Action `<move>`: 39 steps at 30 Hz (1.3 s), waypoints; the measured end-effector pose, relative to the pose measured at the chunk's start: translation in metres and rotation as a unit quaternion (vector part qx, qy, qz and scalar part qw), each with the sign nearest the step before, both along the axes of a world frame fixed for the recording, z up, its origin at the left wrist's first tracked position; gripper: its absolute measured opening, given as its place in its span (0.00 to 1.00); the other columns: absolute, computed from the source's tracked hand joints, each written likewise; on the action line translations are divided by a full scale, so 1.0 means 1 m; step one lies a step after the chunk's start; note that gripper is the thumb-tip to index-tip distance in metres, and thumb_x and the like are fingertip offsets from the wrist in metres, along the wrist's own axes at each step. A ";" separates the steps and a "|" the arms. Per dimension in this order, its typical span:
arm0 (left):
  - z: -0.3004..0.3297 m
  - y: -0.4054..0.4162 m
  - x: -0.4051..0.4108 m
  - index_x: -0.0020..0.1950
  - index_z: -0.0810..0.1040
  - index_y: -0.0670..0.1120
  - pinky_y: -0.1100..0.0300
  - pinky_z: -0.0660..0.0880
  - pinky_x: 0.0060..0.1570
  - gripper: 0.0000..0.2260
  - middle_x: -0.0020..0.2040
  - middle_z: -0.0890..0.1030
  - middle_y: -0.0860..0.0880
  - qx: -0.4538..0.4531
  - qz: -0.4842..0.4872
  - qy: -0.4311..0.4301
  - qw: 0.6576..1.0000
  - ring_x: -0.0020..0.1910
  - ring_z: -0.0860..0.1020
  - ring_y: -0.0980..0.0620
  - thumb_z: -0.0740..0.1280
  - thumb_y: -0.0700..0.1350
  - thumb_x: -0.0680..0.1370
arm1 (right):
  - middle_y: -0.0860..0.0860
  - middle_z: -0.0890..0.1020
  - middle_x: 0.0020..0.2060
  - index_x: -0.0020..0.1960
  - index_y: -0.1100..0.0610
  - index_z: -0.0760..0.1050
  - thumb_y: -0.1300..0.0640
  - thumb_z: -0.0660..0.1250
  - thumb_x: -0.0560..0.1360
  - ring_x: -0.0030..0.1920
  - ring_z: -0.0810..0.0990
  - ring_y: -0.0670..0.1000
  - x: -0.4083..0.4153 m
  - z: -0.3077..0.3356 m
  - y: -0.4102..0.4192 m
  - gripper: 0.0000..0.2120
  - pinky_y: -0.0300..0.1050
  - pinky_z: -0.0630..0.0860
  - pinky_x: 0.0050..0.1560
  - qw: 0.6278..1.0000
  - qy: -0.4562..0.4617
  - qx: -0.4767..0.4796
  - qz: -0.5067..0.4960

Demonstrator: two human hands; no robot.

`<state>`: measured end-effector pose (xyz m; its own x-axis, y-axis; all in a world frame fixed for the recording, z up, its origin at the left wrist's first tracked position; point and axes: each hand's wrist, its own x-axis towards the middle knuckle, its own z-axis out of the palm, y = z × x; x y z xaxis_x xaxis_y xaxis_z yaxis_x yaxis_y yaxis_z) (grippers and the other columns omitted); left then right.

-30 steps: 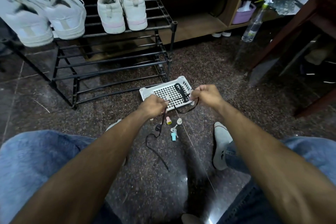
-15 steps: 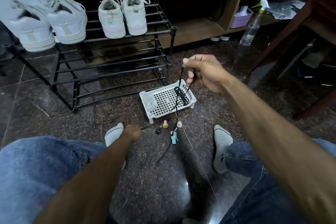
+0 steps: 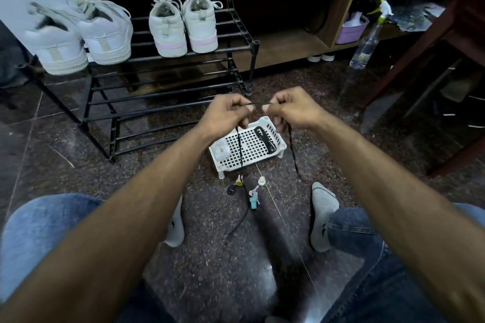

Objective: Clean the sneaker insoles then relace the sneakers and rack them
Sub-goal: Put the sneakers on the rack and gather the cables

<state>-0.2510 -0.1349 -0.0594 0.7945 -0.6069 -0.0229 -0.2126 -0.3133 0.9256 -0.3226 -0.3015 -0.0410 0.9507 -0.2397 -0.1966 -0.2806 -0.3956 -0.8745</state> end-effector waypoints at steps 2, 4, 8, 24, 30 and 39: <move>0.009 0.005 0.009 0.43 0.77 0.45 0.65 0.73 0.29 0.06 0.30 0.75 0.48 0.023 0.012 -0.014 1.000 0.26 0.73 0.57 0.66 0.37 0.78 | 0.52 0.78 0.26 0.36 0.58 0.74 0.60 0.68 0.77 0.25 0.78 0.49 -0.003 -0.011 -0.014 0.11 0.40 0.73 0.28 0.999 0.001 0.008 -0.049; 0.015 0.011 0.019 0.44 0.79 0.44 0.64 0.73 0.31 0.04 0.30 0.74 0.50 0.053 0.019 -0.048 0.997 0.27 0.71 0.58 0.68 0.37 0.77 | 0.54 0.80 0.28 0.36 0.58 0.75 0.61 0.69 0.76 0.28 0.80 0.51 -0.007 -0.019 -0.025 0.10 0.42 0.75 0.32 0.995 0.002 0.016 -0.098; 0.029 0.012 0.024 0.47 0.81 0.41 0.71 0.70 0.30 0.02 0.28 0.74 0.53 0.041 0.027 -0.062 0.997 0.24 0.72 0.63 0.70 0.36 0.76 | 0.53 0.81 0.31 0.37 0.59 0.77 0.60 0.70 0.76 0.27 0.74 0.45 -0.014 -0.029 -0.030 0.09 0.34 0.64 0.23 0.992 0.023 -0.008 -0.126; 0.068 -0.013 -0.002 0.62 0.76 0.41 0.72 0.72 0.41 0.22 0.45 0.76 0.55 -0.051 -0.070 -0.145 0.986 0.41 0.75 0.68 0.66 0.25 0.71 | 0.54 0.78 0.45 0.53 0.57 0.75 0.67 0.72 0.71 0.45 0.77 0.48 0.001 -0.041 0.015 0.13 0.44 0.77 0.49 0.996 -0.074 0.038 0.016; 0.082 -0.019 -0.005 0.60 0.78 0.42 0.61 0.76 0.50 0.20 0.53 0.77 0.43 -0.089 -0.086 -0.206 0.971 0.50 0.77 0.57 0.66 0.28 0.70 | 0.51 0.78 0.39 0.47 0.56 0.74 0.64 0.75 0.70 0.40 0.76 0.46 0.006 -0.039 0.026 0.11 0.42 0.76 0.46 0.989 -0.135 0.040 -0.053; 0.090 -0.023 -0.004 0.57 0.80 0.42 0.69 0.71 0.38 0.17 0.41 0.77 0.52 -0.122 -0.064 -0.199 0.970 0.33 0.72 0.64 0.67 0.30 0.71 | 0.46 0.76 0.51 0.58 0.49 0.69 0.50 0.78 0.66 0.49 0.74 0.42 0.001 -0.039 0.024 0.26 0.38 0.73 0.47 0.976 -0.171 -0.049 -0.124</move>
